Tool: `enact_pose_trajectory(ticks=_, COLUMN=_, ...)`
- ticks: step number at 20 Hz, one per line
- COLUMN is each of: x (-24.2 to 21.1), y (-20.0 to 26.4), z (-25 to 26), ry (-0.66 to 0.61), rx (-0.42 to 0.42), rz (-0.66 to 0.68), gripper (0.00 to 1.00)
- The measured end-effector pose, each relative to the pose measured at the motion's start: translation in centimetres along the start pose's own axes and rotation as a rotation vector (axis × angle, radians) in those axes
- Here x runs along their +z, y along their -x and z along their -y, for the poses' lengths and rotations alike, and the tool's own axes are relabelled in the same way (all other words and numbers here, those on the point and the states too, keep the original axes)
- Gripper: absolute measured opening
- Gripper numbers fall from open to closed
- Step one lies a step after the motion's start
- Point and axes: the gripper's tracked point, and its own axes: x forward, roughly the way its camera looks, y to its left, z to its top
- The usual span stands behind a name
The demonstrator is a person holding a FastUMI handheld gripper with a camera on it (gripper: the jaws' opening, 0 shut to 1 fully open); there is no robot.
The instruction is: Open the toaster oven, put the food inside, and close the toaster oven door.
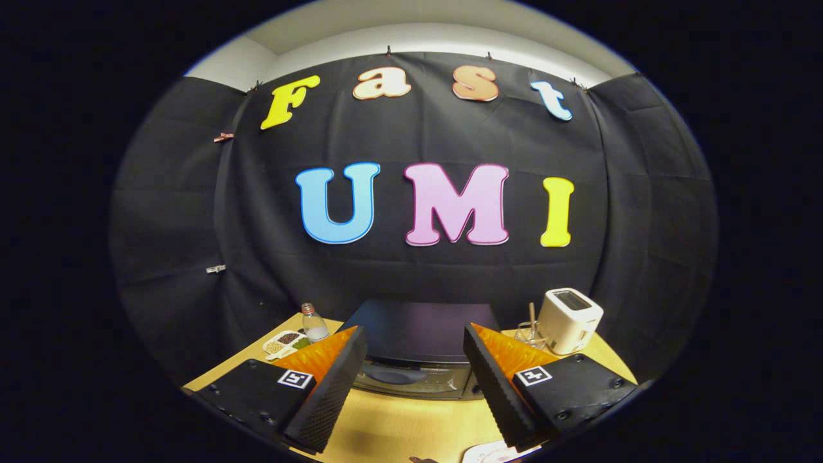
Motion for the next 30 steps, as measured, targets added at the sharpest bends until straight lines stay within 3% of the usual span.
enact_pose_trajectory(ticks=12, x=-10.2, y=-10.5, z=-1.9, ry=-0.015, rx=-0.045, rz=-0.268, gripper=0.98)
enact_pose_trajectory(ticks=17, x=-13.3, y=-12.9, z=-0.7, ry=-0.037, rx=-0.118, rz=-0.343, gripper=0.98)
enact_pose_trajectory(ticks=22, x=-14.1, y=-12.6, z=-0.2, ry=0.021, rx=-0.180, rz=-0.370, gripper=0.98)
enact_pose_trajectory(ticks=25, x=-14.8, y=-12.3, z=-0.4, ry=-0.019, rx=-0.197, rz=-0.390, gripper=0.98)
enact_pose_trajectory(ticks=30, x=-17.0, y=-8.6, z=-0.7, ry=-0.025, rx=-0.193, rz=-0.431, gripper=0.97)
